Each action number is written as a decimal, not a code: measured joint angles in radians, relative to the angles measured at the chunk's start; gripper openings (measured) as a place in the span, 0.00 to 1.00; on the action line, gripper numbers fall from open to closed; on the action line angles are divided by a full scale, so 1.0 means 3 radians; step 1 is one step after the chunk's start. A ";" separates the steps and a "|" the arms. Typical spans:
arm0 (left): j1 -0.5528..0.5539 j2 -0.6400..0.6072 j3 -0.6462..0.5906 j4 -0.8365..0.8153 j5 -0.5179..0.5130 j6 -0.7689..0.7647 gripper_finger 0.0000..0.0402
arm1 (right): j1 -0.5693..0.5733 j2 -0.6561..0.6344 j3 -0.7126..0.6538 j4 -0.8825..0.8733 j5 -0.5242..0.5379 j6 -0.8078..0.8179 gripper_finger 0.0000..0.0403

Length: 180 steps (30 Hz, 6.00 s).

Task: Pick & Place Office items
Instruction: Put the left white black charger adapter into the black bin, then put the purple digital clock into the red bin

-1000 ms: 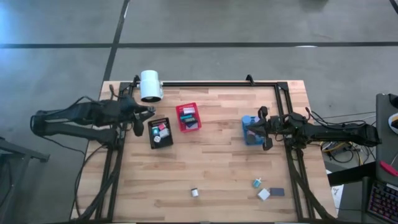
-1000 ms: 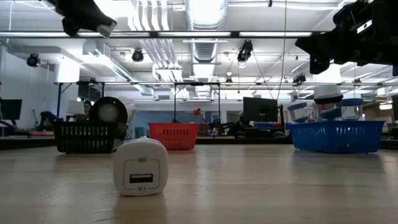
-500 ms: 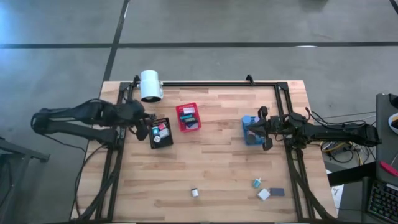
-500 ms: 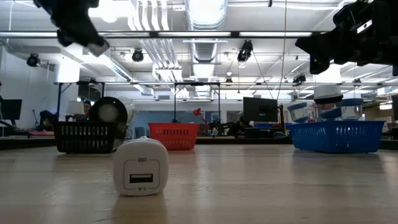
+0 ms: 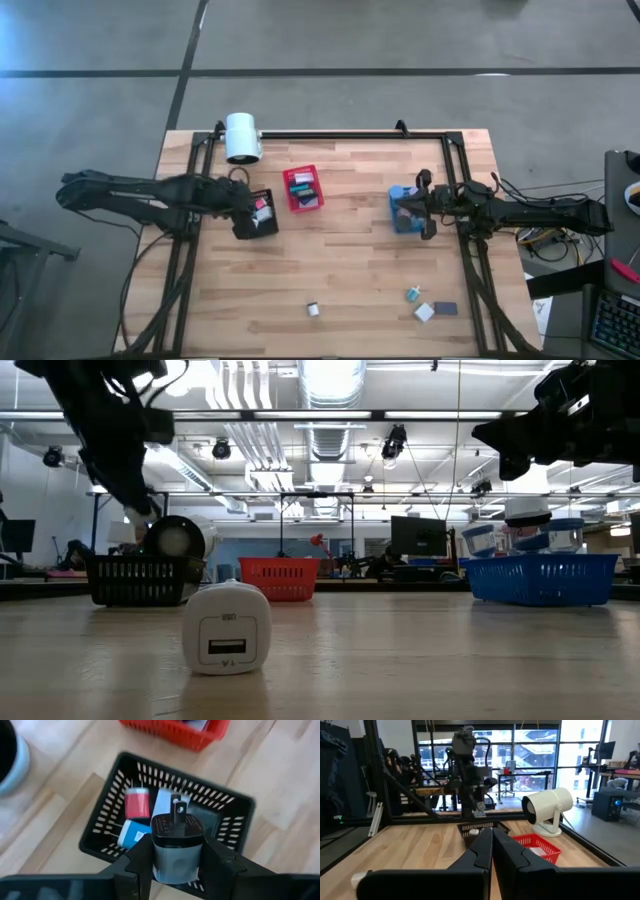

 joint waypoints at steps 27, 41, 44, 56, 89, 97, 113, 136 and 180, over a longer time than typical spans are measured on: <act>0.0001 0.0868 0.0064 0.0062 0.0275 0.0054 0.72 | 0.0000 0.0000 0.0000 0.0000 0.0009 0.0024 0.02; -0.0001 0.0075 0.0505 0.0096 0.0282 0.0724 0.66 | 0.0000 0.0001 0.0000 0.0000 0.0008 0.0024 0.02; 0.0005 -0.0186 0.0478 0.0452 0.0253 0.0949 0.55 | 0.0000 0.0001 0.0000 -0.0001 0.0008 0.0024 0.02; 0.0008 -0.0912 -0.0237 0.2290 0.0218 0.1727 0.03 | 0.0000 0.0000 0.0000 0.0003 0.0014 -0.0002 0.02; 0.0036 -0.2761 -0.2323 0.3228 -0.0148 0.1633 0.00 | -0.0001 0.0000 -0.0001 0.0000 0.0187 -0.0067 0.02; 0.0036 -0.2765 -0.2323 0.3222 -0.0147 0.1677 0.00 | -0.0001 0.0001 -0.0001 0.0001 0.0187 -0.0093 0.02; 0.0036 -0.2762 -0.2316 0.3163 -0.0138 0.1688 0.02 | 0.0000 0.0001 -0.0003 -0.0004 0.0183 -0.0065 0.02; 0.0033 -0.2757 -0.2301 0.3066 -0.0108 0.1433 0.02 | 0.0000 0.0000 -0.0064 -0.0079 0.0084 0.0312 0.02; 0.0036 -0.2756 -0.2189 0.3001 -0.0046 0.1736 0.03 | 0.2808 0.1836 0.3210 -0.5619 0.0550 0.3632 0.02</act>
